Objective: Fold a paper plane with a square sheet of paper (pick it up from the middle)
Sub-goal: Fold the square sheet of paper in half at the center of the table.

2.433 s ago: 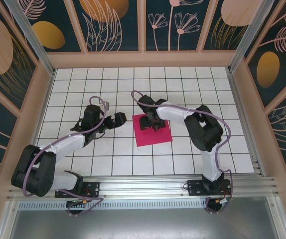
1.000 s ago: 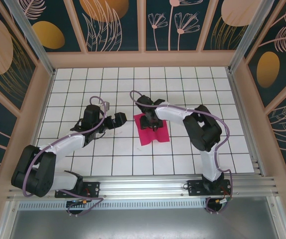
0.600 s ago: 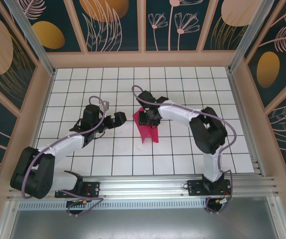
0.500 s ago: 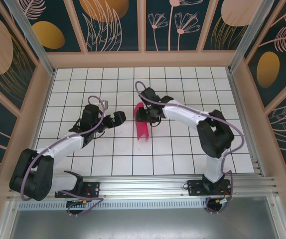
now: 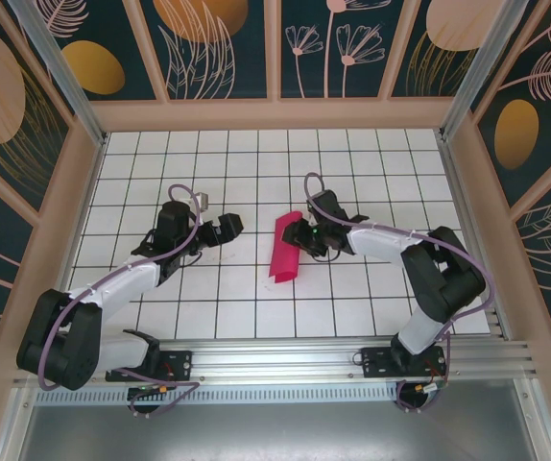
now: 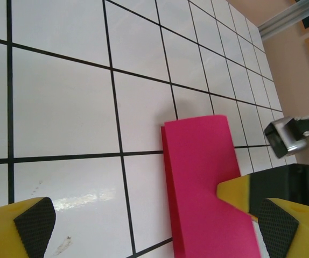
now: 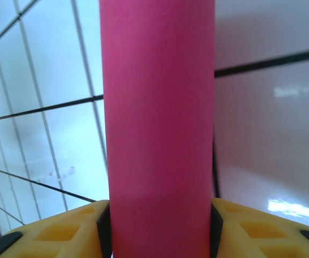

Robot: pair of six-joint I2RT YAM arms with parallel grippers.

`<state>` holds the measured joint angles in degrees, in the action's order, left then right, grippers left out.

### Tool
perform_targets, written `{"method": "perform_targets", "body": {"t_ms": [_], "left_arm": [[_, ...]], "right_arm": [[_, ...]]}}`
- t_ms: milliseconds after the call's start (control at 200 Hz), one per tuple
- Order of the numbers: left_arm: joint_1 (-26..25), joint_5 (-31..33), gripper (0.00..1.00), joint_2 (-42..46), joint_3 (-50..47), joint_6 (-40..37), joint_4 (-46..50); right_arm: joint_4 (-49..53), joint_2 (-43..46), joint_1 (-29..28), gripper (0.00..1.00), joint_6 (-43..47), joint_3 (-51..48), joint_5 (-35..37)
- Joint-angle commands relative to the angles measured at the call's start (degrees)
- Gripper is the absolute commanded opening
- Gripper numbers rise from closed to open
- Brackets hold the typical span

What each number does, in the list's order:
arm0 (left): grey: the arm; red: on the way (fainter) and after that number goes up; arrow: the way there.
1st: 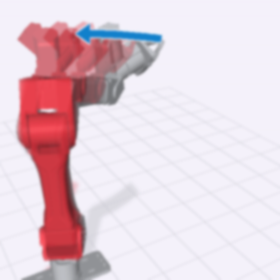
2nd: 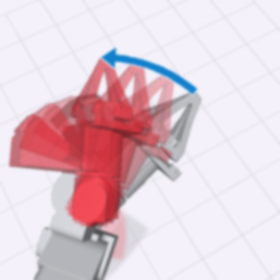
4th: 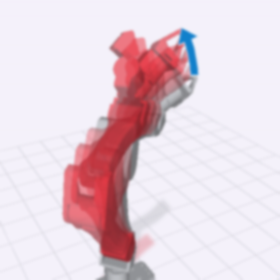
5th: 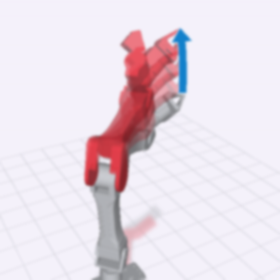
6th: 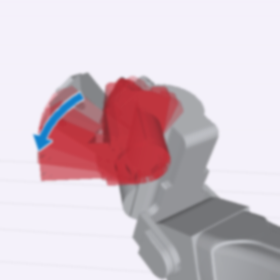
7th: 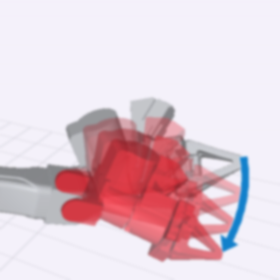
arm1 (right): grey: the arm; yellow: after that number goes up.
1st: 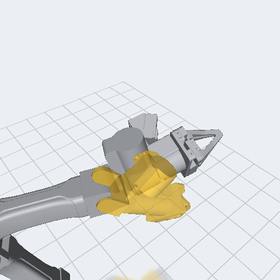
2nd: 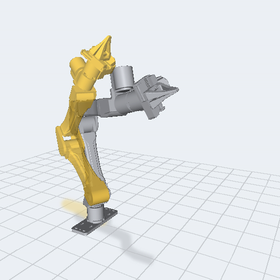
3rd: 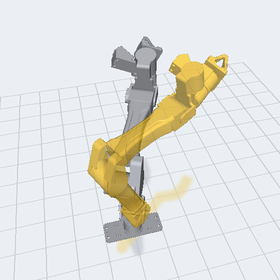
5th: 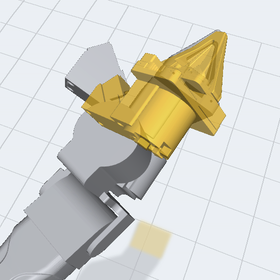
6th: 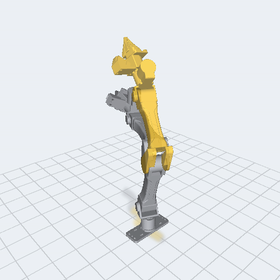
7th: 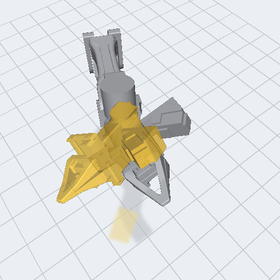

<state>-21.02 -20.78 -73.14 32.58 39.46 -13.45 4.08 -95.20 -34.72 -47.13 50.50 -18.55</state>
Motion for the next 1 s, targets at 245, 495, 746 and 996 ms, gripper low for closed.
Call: {"method": "perform_targets", "body": {"t_ms": [245,495,746,996], "left_arm": [[-0.3,-4.9,0.98,-1.2,0.2,1.9,-4.1],[-3.5,-4.7,0.94,-4.8,3.1,2.5,-4.7],[-4.1,-4.8,0.92,-5.7,2.6,2.9,-5.8],[-6.8,-4.8,0.85,-7.6,3.9,4.0,-6.5]], "right_arm": [[0.1,4.4,2.1,0.59,0.8,-4.5,3.3],[3.7,5.7,3.1,0.71,3.4,-5.0,5.3],[6.6,6.2,5.4,0.70,7.2,-5.4,4.5],[11.3,3.7,6.0,0.72,9.9,-3.9,8.8]]}}
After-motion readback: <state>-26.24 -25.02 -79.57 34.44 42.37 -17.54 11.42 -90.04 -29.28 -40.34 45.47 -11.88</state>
